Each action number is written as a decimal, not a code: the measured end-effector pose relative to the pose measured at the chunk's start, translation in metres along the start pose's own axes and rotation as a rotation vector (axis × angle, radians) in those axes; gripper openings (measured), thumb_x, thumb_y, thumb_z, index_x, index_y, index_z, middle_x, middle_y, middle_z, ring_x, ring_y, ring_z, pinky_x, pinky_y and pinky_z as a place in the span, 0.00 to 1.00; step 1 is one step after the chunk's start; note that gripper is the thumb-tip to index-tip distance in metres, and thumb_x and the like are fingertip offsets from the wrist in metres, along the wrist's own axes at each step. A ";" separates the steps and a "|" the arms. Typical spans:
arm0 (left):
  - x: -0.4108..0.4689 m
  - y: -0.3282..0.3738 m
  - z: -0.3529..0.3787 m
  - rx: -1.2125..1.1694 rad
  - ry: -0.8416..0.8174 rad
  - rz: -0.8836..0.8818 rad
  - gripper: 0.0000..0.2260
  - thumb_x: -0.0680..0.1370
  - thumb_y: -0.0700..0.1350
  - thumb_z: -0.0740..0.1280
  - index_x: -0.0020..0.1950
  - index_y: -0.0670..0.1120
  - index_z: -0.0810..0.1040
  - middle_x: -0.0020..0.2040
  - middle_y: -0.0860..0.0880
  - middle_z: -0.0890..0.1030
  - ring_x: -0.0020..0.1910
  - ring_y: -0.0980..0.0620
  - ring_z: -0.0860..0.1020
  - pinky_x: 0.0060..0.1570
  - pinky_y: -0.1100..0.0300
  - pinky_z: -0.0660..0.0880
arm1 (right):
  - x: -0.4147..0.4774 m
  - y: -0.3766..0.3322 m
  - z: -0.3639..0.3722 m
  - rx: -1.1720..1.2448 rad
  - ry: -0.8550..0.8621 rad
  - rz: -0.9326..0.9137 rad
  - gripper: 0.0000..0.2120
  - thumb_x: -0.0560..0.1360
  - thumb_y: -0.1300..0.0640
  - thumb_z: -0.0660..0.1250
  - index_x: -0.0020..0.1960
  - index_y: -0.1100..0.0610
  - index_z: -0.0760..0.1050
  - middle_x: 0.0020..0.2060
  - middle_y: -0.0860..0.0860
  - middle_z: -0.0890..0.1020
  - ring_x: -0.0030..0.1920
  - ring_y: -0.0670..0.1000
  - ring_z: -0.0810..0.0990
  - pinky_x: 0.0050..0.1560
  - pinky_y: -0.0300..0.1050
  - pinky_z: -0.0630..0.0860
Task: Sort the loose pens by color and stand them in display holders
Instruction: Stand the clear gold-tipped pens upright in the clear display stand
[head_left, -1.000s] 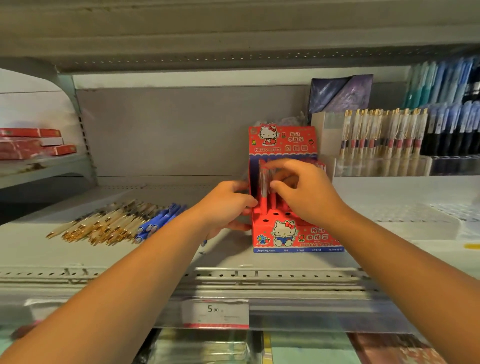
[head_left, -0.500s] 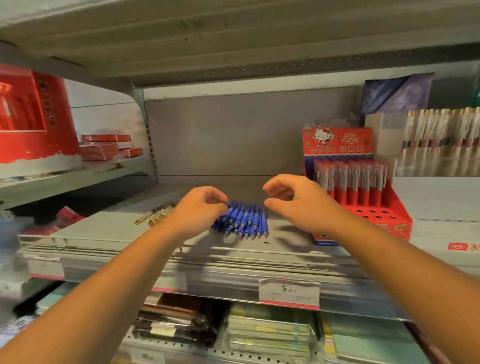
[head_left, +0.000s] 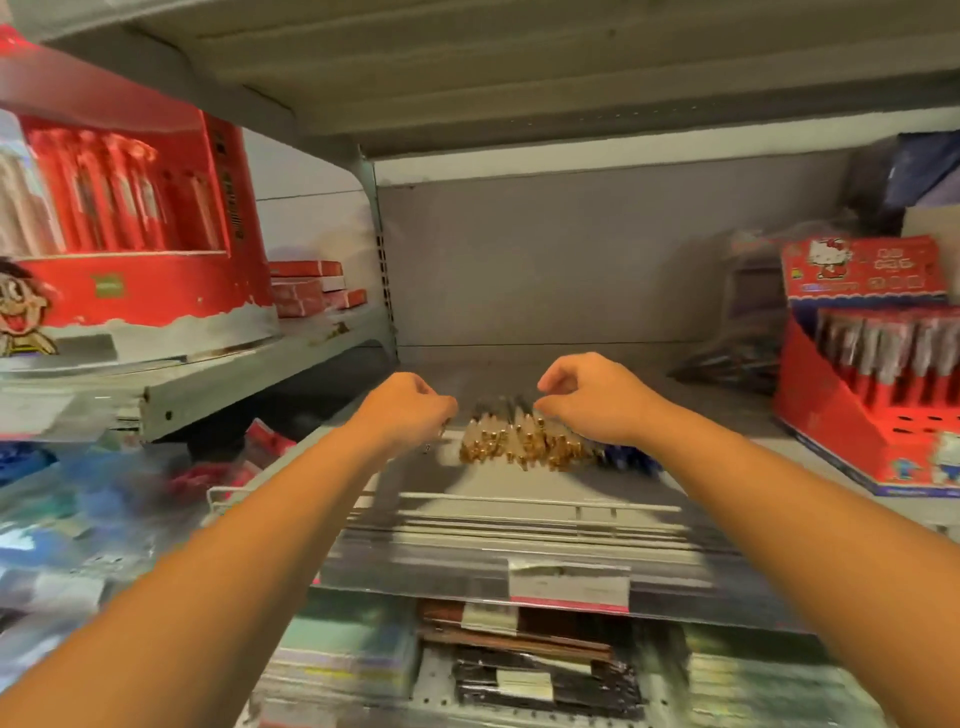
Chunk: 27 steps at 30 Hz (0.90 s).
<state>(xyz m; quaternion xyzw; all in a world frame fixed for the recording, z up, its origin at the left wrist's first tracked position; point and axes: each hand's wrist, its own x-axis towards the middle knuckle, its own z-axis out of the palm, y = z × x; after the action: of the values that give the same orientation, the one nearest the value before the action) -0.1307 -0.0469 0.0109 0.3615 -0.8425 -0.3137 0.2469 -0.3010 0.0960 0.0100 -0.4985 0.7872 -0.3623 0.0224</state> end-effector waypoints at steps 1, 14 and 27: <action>0.005 -0.005 -0.004 0.007 -0.026 -0.015 0.08 0.76 0.47 0.67 0.41 0.43 0.77 0.38 0.46 0.77 0.36 0.49 0.74 0.37 0.57 0.70 | 0.005 -0.005 0.007 -0.015 0.003 0.028 0.06 0.76 0.53 0.69 0.52 0.51 0.77 0.48 0.49 0.82 0.45 0.49 0.80 0.39 0.40 0.72; 0.064 -0.003 0.019 0.103 -0.361 -0.062 0.25 0.74 0.57 0.70 0.65 0.43 0.73 0.67 0.42 0.74 0.56 0.42 0.76 0.43 0.55 0.69 | 0.061 -0.027 0.036 -0.433 -0.165 0.348 0.21 0.74 0.42 0.70 0.55 0.59 0.73 0.38 0.52 0.79 0.36 0.52 0.80 0.34 0.45 0.75; 0.094 0.039 0.033 0.443 -0.657 -0.085 0.14 0.81 0.49 0.63 0.38 0.44 0.67 0.27 0.47 0.72 0.18 0.53 0.70 0.20 0.69 0.66 | 0.098 -0.022 0.024 -0.351 -0.487 0.447 0.05 0.75 0.55 0.67 0.45 0.56 0.74 0.41 0.53 0.77 0.40 0.50 0.78 0.42 0.42 0.80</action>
<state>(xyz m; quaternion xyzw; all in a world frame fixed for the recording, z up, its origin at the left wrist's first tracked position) -0.2276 -0.0865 0.0340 0.3208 -0.9083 -0.2333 -0.1329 -0.3238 -0.0008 0.0375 -0.3822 0.8984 -0.0787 0.2016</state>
